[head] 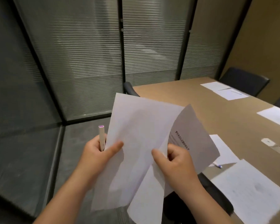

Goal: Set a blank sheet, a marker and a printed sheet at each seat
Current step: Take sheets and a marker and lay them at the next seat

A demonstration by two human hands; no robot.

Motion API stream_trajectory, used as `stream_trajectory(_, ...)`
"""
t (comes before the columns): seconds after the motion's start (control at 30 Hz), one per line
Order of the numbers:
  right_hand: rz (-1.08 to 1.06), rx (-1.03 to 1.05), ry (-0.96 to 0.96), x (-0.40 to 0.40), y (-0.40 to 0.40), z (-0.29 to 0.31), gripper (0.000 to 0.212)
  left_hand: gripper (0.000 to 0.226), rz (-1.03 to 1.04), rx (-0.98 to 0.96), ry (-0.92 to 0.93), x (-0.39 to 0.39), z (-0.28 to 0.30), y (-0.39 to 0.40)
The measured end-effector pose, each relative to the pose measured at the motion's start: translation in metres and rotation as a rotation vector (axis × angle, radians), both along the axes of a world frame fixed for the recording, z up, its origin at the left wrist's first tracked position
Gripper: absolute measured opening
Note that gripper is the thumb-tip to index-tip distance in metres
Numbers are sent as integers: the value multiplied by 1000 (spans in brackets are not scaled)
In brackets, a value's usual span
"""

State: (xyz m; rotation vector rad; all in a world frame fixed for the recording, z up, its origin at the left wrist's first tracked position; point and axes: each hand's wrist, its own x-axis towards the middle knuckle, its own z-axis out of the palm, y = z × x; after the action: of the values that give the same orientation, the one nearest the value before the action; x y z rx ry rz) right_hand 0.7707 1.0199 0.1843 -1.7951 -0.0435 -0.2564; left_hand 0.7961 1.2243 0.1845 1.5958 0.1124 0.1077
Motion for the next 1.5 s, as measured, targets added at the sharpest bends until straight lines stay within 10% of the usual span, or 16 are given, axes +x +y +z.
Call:
stream_trajectory(0.87, -685, -292, 69, 598, -53, -2, 45, 10, -514, 22, 18, 709, -11, -90)
stream_trajectory(1.5, -950, -371, 933, 803, -127, -160, 31, 26, -926, 647, 252, 1001, -190, -224)
